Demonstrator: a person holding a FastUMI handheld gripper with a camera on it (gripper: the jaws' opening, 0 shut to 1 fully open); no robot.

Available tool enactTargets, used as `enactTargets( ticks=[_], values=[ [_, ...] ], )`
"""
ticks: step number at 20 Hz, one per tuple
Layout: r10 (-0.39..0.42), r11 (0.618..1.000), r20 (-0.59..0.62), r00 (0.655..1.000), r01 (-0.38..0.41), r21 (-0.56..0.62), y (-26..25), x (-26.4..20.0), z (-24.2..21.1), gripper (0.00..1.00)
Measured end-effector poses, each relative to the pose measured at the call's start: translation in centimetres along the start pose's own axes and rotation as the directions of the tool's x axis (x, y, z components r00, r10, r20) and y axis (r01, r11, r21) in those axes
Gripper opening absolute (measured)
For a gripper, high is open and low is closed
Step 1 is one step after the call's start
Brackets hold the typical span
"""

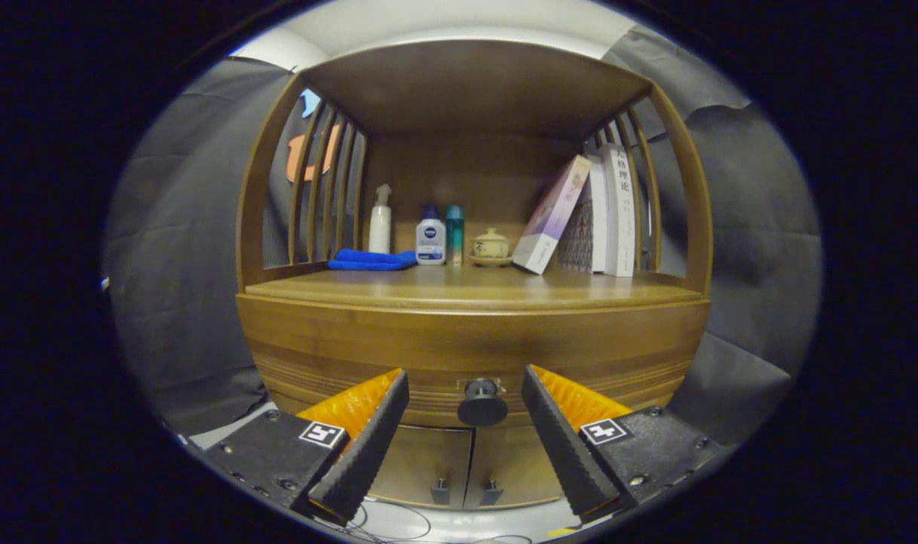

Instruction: Pull open the drawer, take out the items inside it, and place them on the countertop above the cabinet.

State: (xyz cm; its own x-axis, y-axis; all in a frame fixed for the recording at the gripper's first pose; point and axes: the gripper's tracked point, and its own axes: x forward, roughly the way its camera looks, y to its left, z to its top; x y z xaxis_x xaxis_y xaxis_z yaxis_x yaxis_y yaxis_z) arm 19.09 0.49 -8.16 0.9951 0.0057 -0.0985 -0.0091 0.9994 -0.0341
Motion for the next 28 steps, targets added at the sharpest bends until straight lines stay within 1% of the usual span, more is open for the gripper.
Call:
enactTargets(
  ticks=[1, 4, 7, 10, 11, 14, 16, 18, 23, 26, 28],
  values=[
    [-0.004, 1.0, -0.003, 1.0, 0.004, 0.004, -0.4, 0.5, -0.3, 0.98],
    [-0.016, 1.0, -0.033, 0.999, 0.017, 0.008, -0.9, 2.0, -1.5, 0.92],
    [-0.022, 1.0, -0.043, 0.999, 0.022, 0.004, -1.2, 2.8, -2.2, 0.84],
    [-0.032, 0.999, -0.066, 0.997, 0.034, 0.034, -1.4, 3.8, -2.7, 0.7],
    [-0.039, 0.998, -0.047, 0.998, 0.041, 0.047, -1.6, 3.5, -2.4, 0.68],
    [-0.045, 0.998, -0.049, 0.998, 0.046, 0.037, -2.1, 4.1, -2.5, 0.52],
    [-0.033, 0.997, -0.061, 0.998, 0.037, 0.065, -2.1, 4.0, -2.6, 0.49],
    [-0.028, 0.999, -0.068, 0.997, 0.03, 0.029, -2.2, 3.9, -2.6, 0.47],
    [-0.021, 0.999, -0.102, 0.995, 0.023, 0.022, -2.1, 3.7, -2.6, 0.41],
    [-0.023, 1.0, -0.107, 0.994, 0.024, 0.016, -2.2, 3.0, -2.8, 0.4],
    [-0.021, 1.0, -0.107, 0.994, 0.023, 0.014, -2.1, 1.7, -3.0, 0.39]
  ],
)
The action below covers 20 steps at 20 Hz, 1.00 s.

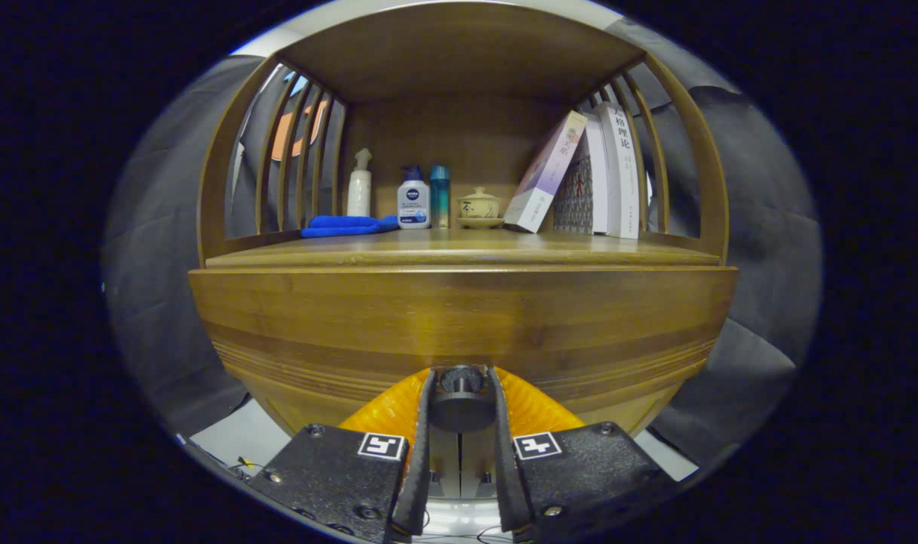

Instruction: Pull open the drawer, take out the items inside it, and place them on the countertop above the cabinet.

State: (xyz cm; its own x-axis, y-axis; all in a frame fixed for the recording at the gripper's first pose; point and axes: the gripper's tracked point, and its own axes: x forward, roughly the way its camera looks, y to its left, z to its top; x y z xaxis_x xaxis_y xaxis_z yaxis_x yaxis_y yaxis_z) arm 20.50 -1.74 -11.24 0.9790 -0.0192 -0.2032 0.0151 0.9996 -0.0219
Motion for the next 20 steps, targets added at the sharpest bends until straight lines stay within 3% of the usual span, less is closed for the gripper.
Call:
enactTargets(
  ticks=[20],
  values=[
    [0.015, 1.0, 0.017, 1.0, -0.015, 0.027, -0.8, -11.4, -3.8, 0.39]
  ],
)
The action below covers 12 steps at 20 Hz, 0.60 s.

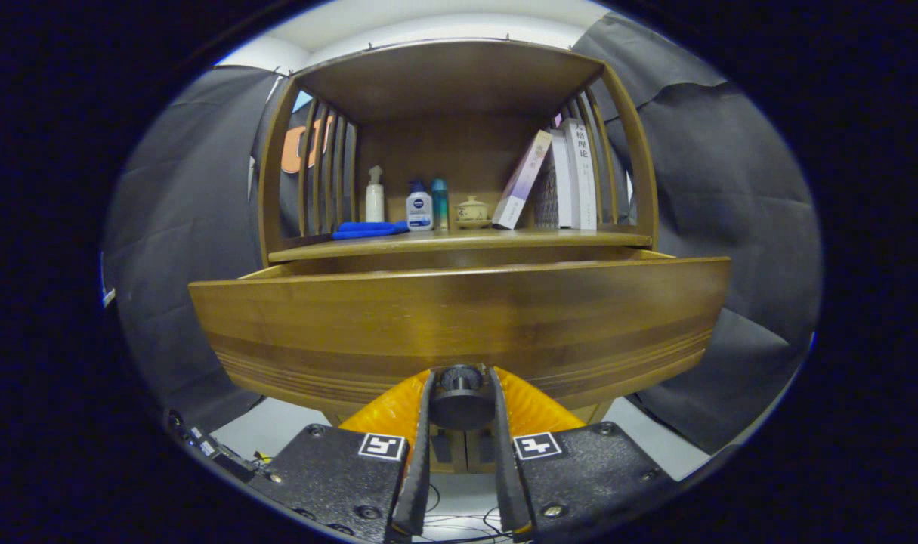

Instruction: Pull open the drawer, take out the items inside it, and place them on the countertop above the cabinet.

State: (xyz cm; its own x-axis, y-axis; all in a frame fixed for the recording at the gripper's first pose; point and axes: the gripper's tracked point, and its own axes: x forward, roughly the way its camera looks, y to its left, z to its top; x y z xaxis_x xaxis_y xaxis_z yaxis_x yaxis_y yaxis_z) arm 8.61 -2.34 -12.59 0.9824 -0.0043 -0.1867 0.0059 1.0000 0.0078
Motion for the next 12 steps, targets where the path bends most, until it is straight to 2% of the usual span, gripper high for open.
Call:
enactTargets(
  ticks=[6, 12],
  values=[
    [0.03, 0.999, -0.006, 1.0, -0.031, -0.015, 0.6, -2.8, -1.3, 0.39],
    [0.041, 0.999, -0.019, 0.999, -0.041, 0.019, 0.7, -4.9, -2.0, 0.39]
  ],
)
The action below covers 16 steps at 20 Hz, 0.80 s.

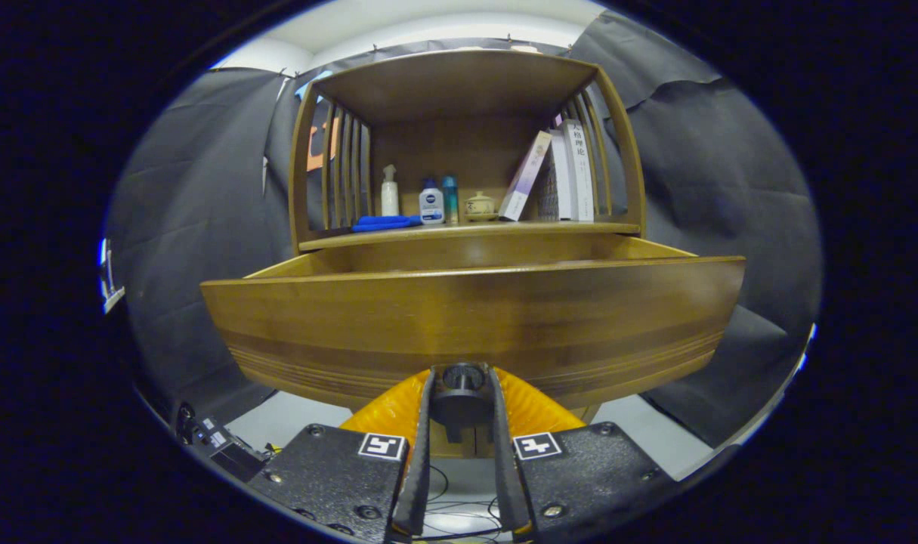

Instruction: Pull open the drawer, take out the items inside it, and place them on the countertop above the cabinet.

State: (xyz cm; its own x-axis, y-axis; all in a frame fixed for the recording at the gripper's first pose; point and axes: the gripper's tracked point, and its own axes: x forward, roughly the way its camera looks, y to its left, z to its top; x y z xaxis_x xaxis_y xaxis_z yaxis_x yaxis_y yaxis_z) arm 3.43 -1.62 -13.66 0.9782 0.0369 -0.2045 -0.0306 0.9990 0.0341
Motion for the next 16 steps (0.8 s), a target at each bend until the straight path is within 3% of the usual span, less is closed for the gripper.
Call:
enactTargets(
  ticks=[11, 16],
  values=[
    [0.024, 1.0, -0.045, 0.999, -0.025, -0.015, 0.0, -1.4, -0.8, 0.4],
    [0.031, 0.999, -0.012, 0.999, -0.03, 0.026, -1.2, -5.0, 2.9, 0.86]
  ],
)
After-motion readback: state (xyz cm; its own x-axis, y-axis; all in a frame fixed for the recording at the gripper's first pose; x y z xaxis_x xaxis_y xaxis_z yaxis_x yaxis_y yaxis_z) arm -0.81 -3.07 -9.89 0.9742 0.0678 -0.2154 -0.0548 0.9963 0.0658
